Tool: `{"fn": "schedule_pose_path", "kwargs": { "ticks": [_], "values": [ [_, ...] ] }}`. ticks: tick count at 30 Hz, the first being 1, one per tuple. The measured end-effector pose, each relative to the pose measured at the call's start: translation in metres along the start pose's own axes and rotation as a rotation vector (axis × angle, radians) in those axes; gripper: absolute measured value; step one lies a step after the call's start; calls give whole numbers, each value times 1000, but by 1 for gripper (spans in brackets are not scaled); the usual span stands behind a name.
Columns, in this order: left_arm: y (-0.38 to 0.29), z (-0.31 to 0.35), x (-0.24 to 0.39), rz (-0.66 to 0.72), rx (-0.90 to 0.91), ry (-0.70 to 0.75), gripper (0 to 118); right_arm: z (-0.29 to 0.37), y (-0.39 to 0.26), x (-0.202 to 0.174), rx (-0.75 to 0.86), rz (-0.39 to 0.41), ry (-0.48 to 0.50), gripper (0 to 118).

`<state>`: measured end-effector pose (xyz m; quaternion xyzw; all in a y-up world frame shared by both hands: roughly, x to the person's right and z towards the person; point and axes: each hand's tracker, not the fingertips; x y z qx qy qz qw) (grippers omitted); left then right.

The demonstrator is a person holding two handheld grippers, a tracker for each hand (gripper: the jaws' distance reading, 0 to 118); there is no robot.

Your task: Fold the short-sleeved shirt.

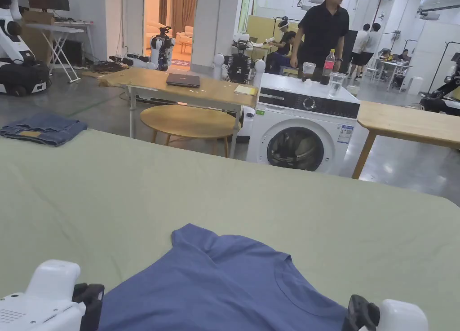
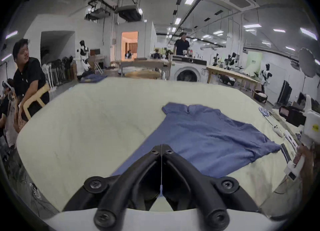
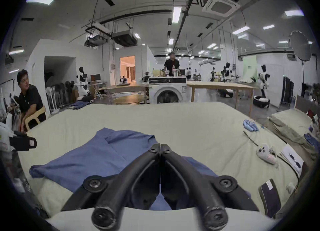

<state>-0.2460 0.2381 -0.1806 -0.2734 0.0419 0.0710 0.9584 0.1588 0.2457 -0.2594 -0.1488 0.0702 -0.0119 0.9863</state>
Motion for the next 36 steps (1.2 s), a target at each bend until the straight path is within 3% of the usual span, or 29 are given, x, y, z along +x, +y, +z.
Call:
{"fn": "schedule_pose_path", "kwargs": {
  "ticks": [11,28,30,32,34,36],
  "values": [
    [-20,-4,-33,56,-101,0,0,-6,-23,9,-75,32,-15,0],
    [104,-140,-20,-51,-243,-131,0,-12,-20,46,-166,55,-79,0],
    [117,-162,-14,-68,-276,-140,14,-13,-22,50,-180,56,-90,0],
    [130,-186,-6,-103,-307,-154,18,-13,-23,55,-196,55,-99,0],
    [139,-208,1,-120,-335,-159,45,-14,-24,59,-207,54,-107,0],
    [147,-229,8,-134,-350,-173,56,-14,-25,65,-221,57,-122,0]
  ]
}}
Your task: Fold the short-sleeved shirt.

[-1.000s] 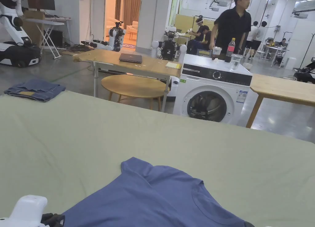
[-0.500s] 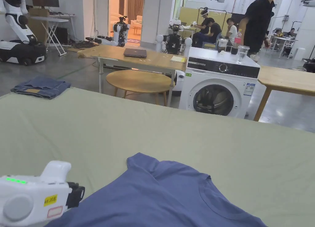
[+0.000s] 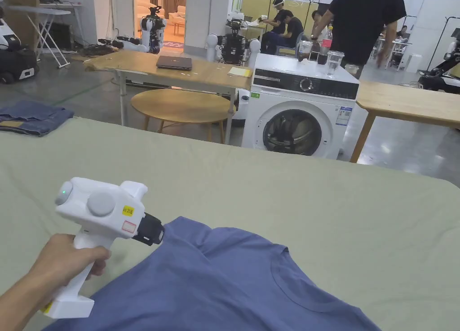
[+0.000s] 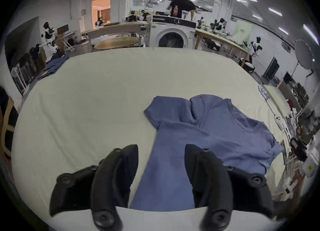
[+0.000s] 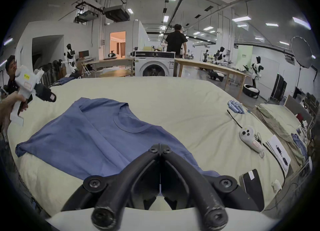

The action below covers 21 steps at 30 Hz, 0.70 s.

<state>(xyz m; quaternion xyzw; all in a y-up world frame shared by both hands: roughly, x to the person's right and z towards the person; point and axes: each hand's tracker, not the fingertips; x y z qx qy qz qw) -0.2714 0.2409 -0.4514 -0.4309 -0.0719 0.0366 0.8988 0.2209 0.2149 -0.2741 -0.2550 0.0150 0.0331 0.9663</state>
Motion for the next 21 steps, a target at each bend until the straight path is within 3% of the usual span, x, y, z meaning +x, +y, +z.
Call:
{"fn": "schedule_pose_path", "kwargs": {
  "ticks": [3,8,12,15,17,21],
  "values": [
    [16,-28,1,7,-45,-25,67,-2,-1,8,-16,2,-21,0],
    [25,-76,6,40,-157,-31,67,-4,-4,23,-45,3,-60,0],
    [18,-108,16,-21,-266,42,68,-7,-7,31,-69,-2,-79,0],
    [8,-109,30,-58,-209,110,66,-5,-9,35,-78,-1,-96,0],
    [3,-105,38,-60,-179,109,52,-4,-10,36,-82,-4,-102,0],
    [1,-98,41,-60,-158,90,3,-5,-11,36,-90,-7,-98,0]
  ]
}}
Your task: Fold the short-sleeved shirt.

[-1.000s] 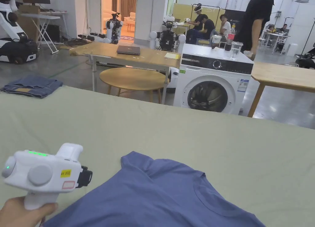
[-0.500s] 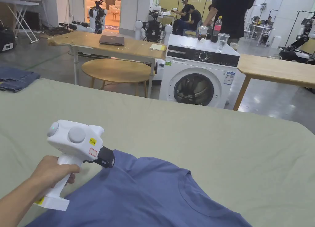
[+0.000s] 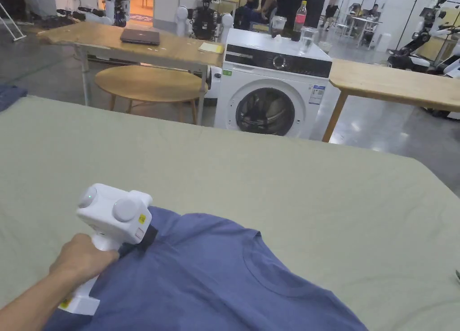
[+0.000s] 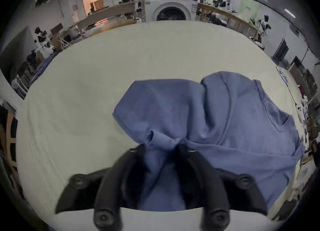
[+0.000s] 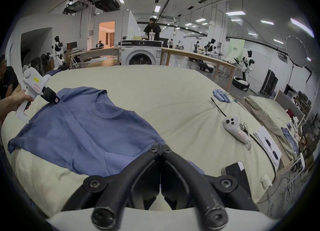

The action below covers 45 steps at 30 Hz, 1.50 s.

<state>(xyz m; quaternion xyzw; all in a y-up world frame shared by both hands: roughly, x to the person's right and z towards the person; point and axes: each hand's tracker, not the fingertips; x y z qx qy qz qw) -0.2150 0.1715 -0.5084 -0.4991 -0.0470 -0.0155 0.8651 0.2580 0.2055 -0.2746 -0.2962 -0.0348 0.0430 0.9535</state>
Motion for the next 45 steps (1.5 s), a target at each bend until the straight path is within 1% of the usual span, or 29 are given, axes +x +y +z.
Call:
{"fn": "schedule_pose_path", "kwargs": {
  "ticks": [1,6,9,15,16,17,18,19,20,21,26,29,35,36,38,39,41,42,43,44,45],
  "values": [
    [2,2,-2,-1,5,-25,3,1,0,-1,0,1,3,0],
    [-2,24,-6,-9,54,-32,2,4,0,3,3,-4,9,0],
    [-7,49,-11,6,127,-82,1,2,1,10,-11,-11,-1,0],
    [-26,102,-11,-1,254,-124,1,-6,6,31,-62,-28,-6,0],
    [-31,110,-11,-2,268,-135,1,-9,7,35,-83,-25,4,5],
    [-34,115,-9,-3,280,-139,1,-11,8,38,-102,-22,10,15],
    [-37,121,-6,-2,284,-139,1,-14,8,43,-120,-23,13,28],
    [-41,127,-4,-13,298,-139,1,-16,8,47,-131,-27,15,36],
    [-44,130,-1,-23,312,-125,1,-18,7,49,-145,-29,16,42],
    [-47,132,2,-34,307,-103,1,-21,7,51,-162,-26,13,46],
    [-57,130,3,-32,293,-99,1,-33,1,61,-210,-10,35,47],
    [-62,127,4,-31,287,-92,1,-40,-1,61,-238,-8,55,51],
    [-69,121,5,-30,265,-84,1,-62,-3,57,-330,-1,129,51],
    [-70,121,5,-29,265,-83,1,-68,-5,55,-384,8,140,51],
    [-71,122,6,-24,266,-88,1,-75,-14,49,-445,14,164,50],
    [-72,123,6,-21,269,-89,1,-80,-19,46,-478,14,185,47],
    [-73,126,7,-25,275,-83,1,-74,-24,44,-414,27,151,42],
    [-74,127,7,-29,276,-78,1,-69,-25,45,-397,19,162,24],
    [-74,127,7,-33,276,-74,1,-69,-24,48,-391,-6,190,6],
    [-74,128,7,-34,278,-73,1,-67,-24,50,-384,-49,224,6],
    [-74,129,7,-36,280,-71,1,-63,-24,52,-362,-65,199,6]
  ]
}}
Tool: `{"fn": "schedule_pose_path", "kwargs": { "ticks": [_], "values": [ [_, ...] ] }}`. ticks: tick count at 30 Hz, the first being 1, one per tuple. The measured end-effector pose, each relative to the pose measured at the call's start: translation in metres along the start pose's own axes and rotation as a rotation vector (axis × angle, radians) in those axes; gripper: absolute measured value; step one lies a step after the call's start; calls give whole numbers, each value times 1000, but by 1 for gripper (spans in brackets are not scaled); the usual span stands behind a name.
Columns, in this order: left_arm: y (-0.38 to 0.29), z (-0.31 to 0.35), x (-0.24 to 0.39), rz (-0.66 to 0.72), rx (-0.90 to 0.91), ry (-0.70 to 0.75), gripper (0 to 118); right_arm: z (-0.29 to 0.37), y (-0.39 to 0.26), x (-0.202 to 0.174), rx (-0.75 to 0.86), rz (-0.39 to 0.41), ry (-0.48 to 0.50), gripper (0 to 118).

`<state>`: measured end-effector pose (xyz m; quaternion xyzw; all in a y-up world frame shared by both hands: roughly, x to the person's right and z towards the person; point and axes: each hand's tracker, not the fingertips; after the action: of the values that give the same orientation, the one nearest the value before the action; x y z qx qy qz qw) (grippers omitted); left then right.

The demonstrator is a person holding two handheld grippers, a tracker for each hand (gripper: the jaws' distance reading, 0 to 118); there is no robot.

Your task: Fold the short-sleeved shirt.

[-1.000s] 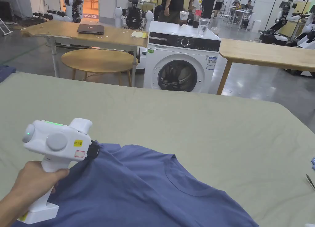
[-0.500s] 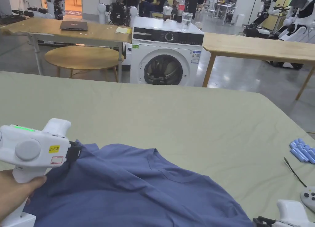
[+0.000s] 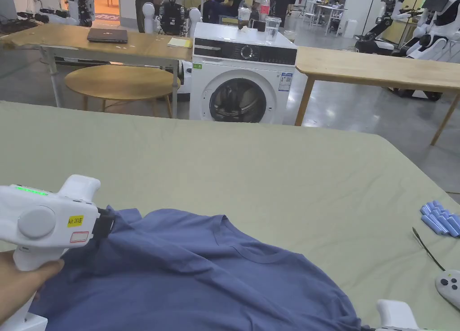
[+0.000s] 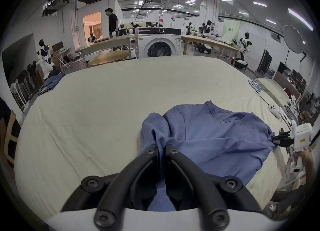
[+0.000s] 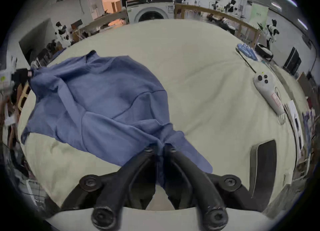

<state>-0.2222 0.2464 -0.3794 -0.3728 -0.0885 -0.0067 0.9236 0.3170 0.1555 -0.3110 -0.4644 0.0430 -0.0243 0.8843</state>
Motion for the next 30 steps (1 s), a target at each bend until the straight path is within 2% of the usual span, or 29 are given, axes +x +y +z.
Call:
{"fn": "schedule_pose_path", "kwargs": {
  "ticks": [5,11,24,25,30],
  "values": [
    [5,12,2,-20,27,6,1,35,7,-3,178,15,-17,6],
    [30,53,-1,-56,147,60,1,97,53,-20,380,53,-16,5],
    [115,185,-55,4,413,129,1,201,180,-71,642,123,-17,5],
    [101,160,-45,6,423,131,1,208,192,-74,659,121,-11,5],
    [139,187,-72,29,538,161,1,242,242,-93,739,151,-26,5]
  ]
}}
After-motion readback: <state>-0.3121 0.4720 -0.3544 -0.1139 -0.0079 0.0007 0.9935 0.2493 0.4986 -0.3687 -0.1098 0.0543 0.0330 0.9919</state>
